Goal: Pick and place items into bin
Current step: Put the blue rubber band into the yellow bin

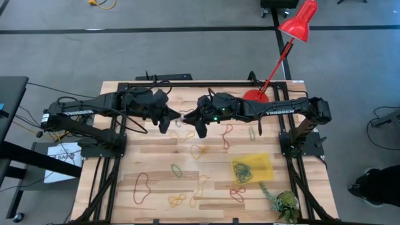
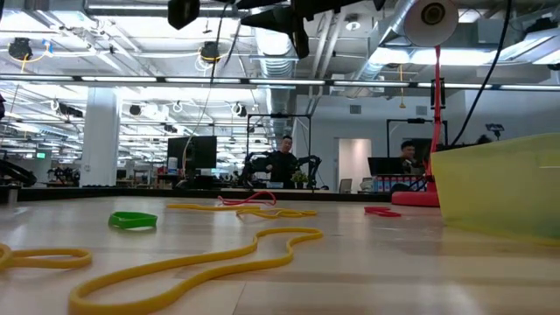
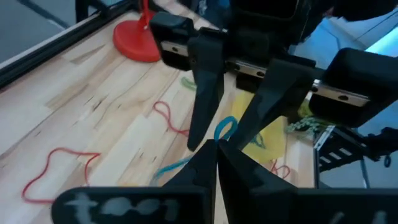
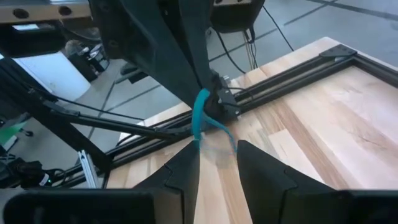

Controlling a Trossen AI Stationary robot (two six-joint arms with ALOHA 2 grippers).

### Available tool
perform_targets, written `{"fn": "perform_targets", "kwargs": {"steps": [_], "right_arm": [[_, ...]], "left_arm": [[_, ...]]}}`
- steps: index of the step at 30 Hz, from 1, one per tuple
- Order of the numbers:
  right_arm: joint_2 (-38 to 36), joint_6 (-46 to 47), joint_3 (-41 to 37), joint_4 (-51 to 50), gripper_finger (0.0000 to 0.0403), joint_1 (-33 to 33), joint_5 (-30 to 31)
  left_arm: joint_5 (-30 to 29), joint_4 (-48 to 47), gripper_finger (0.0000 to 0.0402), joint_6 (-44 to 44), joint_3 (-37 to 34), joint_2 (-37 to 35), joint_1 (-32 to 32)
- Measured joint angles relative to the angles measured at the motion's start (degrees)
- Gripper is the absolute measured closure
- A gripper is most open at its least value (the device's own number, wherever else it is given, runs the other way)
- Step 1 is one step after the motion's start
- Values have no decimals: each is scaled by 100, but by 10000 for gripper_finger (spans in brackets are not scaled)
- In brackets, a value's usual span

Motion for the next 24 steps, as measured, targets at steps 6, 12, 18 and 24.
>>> {"fn": "perform_targets", "kwargs": {"steps": [6, 12, 18, 24], "right_arm": [[-5, -37, 2, 10, 310, -2, 0], [-5, -188, 2, 5, 366, -2, 0], [-5, -199, 2, 1, 392, -2, 40], [-5, -193, 2, -262, 397, -2, 123]], "left_arm": [[22, -3, 401, 2, 1, 0, 0], [22, -3, 401, 4, 2, 0, 0], [-48, -3, 401, 24, 2, 0, 15], [-53, -6, 382, 85, 2, 1, 37]]}}
